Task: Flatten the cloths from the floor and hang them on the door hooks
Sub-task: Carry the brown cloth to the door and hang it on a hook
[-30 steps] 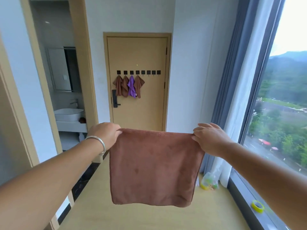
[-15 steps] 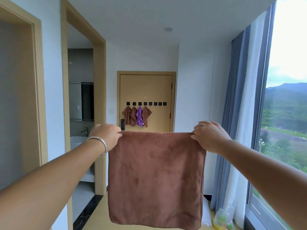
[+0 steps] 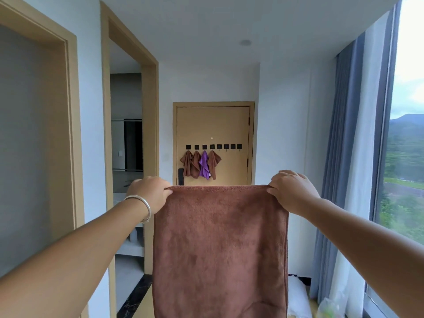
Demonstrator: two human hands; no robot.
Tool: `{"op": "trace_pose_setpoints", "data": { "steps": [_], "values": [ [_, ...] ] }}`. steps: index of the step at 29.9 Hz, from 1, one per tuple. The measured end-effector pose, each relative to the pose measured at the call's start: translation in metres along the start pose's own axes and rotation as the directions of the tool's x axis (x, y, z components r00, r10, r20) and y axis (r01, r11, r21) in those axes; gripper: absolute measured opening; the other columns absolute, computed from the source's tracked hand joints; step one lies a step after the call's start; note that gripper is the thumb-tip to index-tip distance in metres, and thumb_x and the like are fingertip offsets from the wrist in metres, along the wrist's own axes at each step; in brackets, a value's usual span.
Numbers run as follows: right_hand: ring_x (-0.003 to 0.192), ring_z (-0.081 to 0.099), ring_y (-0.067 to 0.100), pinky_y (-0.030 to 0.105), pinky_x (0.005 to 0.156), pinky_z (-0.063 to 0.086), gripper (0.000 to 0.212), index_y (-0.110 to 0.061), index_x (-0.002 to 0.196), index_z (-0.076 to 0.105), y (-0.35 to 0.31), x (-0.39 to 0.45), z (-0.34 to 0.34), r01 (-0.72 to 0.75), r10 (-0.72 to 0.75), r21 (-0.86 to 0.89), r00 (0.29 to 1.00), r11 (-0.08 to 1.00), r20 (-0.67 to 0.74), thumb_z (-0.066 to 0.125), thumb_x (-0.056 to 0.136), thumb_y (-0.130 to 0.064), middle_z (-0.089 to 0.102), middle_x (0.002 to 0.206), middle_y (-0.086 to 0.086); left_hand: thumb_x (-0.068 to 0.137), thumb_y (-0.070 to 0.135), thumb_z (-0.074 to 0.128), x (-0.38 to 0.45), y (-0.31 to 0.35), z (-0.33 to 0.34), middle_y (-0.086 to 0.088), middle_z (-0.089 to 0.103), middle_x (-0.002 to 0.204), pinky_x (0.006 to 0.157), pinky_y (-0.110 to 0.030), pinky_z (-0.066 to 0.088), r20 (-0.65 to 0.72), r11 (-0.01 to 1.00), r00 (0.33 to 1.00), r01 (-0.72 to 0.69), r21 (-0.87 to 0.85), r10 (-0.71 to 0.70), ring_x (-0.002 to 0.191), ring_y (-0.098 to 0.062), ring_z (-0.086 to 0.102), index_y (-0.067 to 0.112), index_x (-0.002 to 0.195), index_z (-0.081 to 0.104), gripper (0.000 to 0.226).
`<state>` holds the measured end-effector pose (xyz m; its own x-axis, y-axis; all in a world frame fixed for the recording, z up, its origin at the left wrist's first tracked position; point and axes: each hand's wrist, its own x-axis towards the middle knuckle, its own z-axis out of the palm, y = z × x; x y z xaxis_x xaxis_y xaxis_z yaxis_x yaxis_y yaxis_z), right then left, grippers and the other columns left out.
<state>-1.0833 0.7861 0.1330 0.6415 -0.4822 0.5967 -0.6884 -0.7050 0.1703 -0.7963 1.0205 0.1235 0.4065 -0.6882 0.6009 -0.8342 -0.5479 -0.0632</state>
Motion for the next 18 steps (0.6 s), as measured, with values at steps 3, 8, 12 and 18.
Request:
{"op": "trace_pose_setpoints", "data": {
  "steps": [3,8,12,18],
  "values": [
    [0.125,0.044,0.012,0.034,0.104,0.033,0.037,-0.029,0.107,0.069,-0.003,0.021,0.026,0.003,-0.003,0.005,1.000,1.000,0.005,0.037,0.099,-0.044,0.061,0.121,-0.012,0.099,0.036,0.038,0.016,-0.006,0.022,0.009,0.059,0.074,0.074,-0.036,0.048,0.012,1.000,1.000,0.001,0.011,-0.001,0.075,-0.015,0.055,0.025,0.070,0.059,0.038],
    [0.127,0.042,0.013,0.034,0.107,0.032,0.039,-0.031,0.109,0.069,0.002,0.069,0.075,0.022,-0.022,-0.002,1.000,1.000,0.019,0.033,0.100,-0.045,0.060,0.123,-0.012,0.099,0.037,0.038,0.064,-0.015,0.069,0.009,0.058,0.076,0.075,-0.035,0.047,0.051,0.999,0.999,0.009,0.033,-0.011,0.074,-0.013,0.055,0.025,0.071,0.060,0.037],
    [0.124,0.044,0.011,0.033,0.107,0.033,0.041,-0.030,0.107,0.069,0.019,0.121,0.118,0.034,-0.034,0.004,0.999,0.999,0.013,0.032,0.100,-0.045,0.061,0.120,-0.012,0.099,0.038,0.038,0.121,-0.014,0.107,0.010,0.059,0.075,0.075,-0.035,0.048,0.047,1.000,0.999,0.011,0.028,-0.012,0.073,-0.011,0.055,0.027,0.070,0.060,0.038],
    [0.126,0.042,0.014,0.033,0.106,0.031,0.040,-0.031,0.107,0.069,0.049,0.200,0.163,0.032,-0.032,0.016,0.999,0.999,0.015,0.033,0.100,-0.045,0.061,0.120,-0.010,0.098,0.037,0.039,0.205,-0.009,0.151,0.009,0.060,0.077,0.075,-0.035,0.048,0.035,0.999,0.999,0.009,0.047,-0.011,0.076,-0.013,0.056,0.026,0.073,0.062,0.036]
  ]
}}
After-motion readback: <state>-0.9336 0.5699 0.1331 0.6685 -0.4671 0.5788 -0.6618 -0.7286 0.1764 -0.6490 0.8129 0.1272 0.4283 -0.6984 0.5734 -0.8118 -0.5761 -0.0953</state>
